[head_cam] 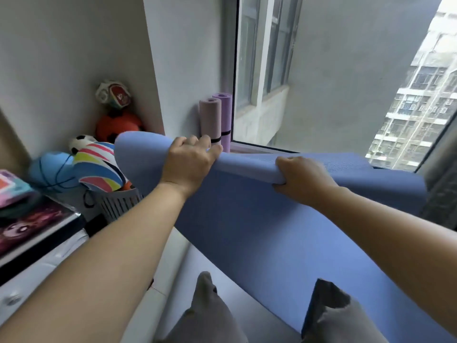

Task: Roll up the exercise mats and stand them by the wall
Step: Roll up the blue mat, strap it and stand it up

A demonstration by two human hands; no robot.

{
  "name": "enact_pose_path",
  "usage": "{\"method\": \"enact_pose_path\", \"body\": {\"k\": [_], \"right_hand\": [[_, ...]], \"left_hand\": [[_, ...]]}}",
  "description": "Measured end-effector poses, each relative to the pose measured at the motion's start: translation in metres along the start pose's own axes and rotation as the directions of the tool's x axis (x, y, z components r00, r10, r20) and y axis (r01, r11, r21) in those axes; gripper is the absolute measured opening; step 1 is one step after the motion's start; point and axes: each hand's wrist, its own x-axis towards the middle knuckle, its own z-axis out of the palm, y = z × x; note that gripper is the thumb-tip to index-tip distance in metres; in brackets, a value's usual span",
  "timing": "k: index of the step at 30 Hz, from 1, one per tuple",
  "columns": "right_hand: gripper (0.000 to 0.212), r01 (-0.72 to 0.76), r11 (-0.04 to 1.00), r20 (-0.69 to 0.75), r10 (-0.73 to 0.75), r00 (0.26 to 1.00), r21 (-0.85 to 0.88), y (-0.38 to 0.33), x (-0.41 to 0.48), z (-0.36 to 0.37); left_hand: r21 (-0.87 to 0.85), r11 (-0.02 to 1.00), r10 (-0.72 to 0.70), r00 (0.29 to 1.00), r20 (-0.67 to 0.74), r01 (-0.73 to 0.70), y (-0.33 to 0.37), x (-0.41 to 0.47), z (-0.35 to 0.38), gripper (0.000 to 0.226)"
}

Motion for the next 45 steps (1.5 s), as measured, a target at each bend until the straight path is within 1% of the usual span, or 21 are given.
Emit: {"method": "enact_pose_path", "body": {"k": [2,4,6,8,9,11,13,14,17,21,23,25,28,30,32,34,36,38,40,42,45], "right_hand": [[0.022,-0.009,0.999,0.004,0.008,1.000,0.033,-0.016,-0.022,-0.016],[0.023,0.014,1.000,0.024,-0.014,1.000,0.023,-0.029,-0.045,-0.023],[0.026,0.046,0.999,0.090,-0.047,0.995,0.011,-0.037,-0.074,-0.021],[0.026,0.038,0.999,0.149,-0.040,0.988,0.017,-0.039,-0.101,-0.011],[0.024,0.031,1.000,0.167,-0.031,0.985,0.004,-0.039,-0.114,-0.005],[0.018,0.037,0.999,0.201,-0.029,0.979,-0.032,-0.042,-0.141,0.009],[0.017,0.044,0.998,0.279,-0.031,0.960,-0.041,-0.048,-0.170,0.025],[0.018,0.035,0.999,0.318,-0.028,0.948,-0.015,-0.050,-0.185,0.034],[0.027,-0.006,0.998,0.382,-0.017,0.924,0.057,-0.054,-0.224,0.049],[0.043,-0.067,0.992,0.386,0.020,0.922,0.110,-0.041,-0.258,0.047],[0.053,-0.065,0.995,0.320,0.037,0.947,0.078,-0.030,-0.274,0.045],[0.061,0.008,1.000,0.155,-0.011,0.988,0.022,-0.018,-0.289,0.049],[0.063,0.038,0.999,-0.041,-0.038,0.998,0.001,-0.009,-0.318,0.065],[0.062,0.040,0.999,-0.072,-0.039,0.997,0.016,-0.010,-0.333,0.077],[0.062,0.035,0.996,-0.096,-0.028,0.995,0.080,-0.012,-0.342,0.086],[0.060,0.011,0.988,-0.107,0.006,0.994,0.153,-0.013,-0.346,0.091],[0.059,-0.013,0.975,-0.108,0.037,0.993,0.221,-0.014,-0.344,0.092],[0.059,-0.054,0.959,-0.029,0.064,0.997,0.279,-0.014,-0.336,0.088],[0.059,-0.151,0.943,0.188,0.098,0.977,0.296,-0.012,-0.326,0.077],[0.057,-0.180,0.943,0.339,0.078,0.937,0.281,-0.010,-0.313,0.068],[0.058,-0.159,0.941,0.390,0.031,0.920,0.299,-0.008,-0.303,0.063]], "left_hand": [[0.036,0.999,-0.011,0.996,-0.091,0.014,-0.012,-0.008,-0.018,0.025],[0.031,0.999,-0.015,0.996,-0.087,0.018,-0.009,-0.025,-0.030,0.024],[-0.028,1.000,0.003,1.000,0.007,-0.003,0.009,-0.058,-0.048,0.025],[-0.106,0.994,0.038,0.979,0.202,-0.016,0.029,-0.084,-0.066,0.033],[-0.138,0.990,0.067,0.932,0.355,-0.018,0.040,-0.093,-0.075,0.035],[-0.253,0.967,0.163,0.766,0.622,0.000,0.062,-0.112,-0.089,0.036],[-0.439,0.897,0.301,0.646,0.701,0.059,0.090,-0.131,-0.104,0.048],[-0.521,0.849,0.358,0.629,0.690,0.088,0.106,-0.139,-0.109,0.052],[-0.670,0.728,0.455,0.629,0.631,0.146,0.148,-0.154,-0.121,0.050],[-0.691,0.721,0.502,0.655,0.565,0.043,0.178,-0.156,-0.134,0.043],[-0.688,0.725,0.513,0.654,0.556,0.016,0.188,-0.155,-0.141,0.041],[-0.688,0.725,0.518,0.664,0.539,-0.007,0.196,-0.157,-0.148,0.040],[-0.676,0.736,0.545,0.630,0.554,-0.043,0.210,-0.170,-0.156,0.042],[-0.669,0.739,0.560,0.622,0.548,-0.076,0.219,-0.181,-0.157,0.050],[-0.707,0.701,0.556,0.694,0.458,-0.095,0.224,-0.191,-0.157,0.048],[-0.760,0.648,0.516,0.765,0.385,-0.055,0.221,-0.199,-0.153,0.044],[-0.774,0.630,0.490,0.744,0.455,0.059,0.220,-0.201,-0.156,0.049],[-0.707,0.696,0.450,0.691,0.565,0.125,0.219,-0.199,-0.160,0.045],[-0.679,0.709,0.402,0.682,0.611,0.191,0.218,-0.196,-0.156,0.035],[-0.680,0.656,0.356,0.659,0.662,0.328,0.209,-0.188,-0.156,0.029],[-0.697,0.568,0.350,0.638,0.686,0.438,0.191,-0.189,-0.149,0.021]]}}
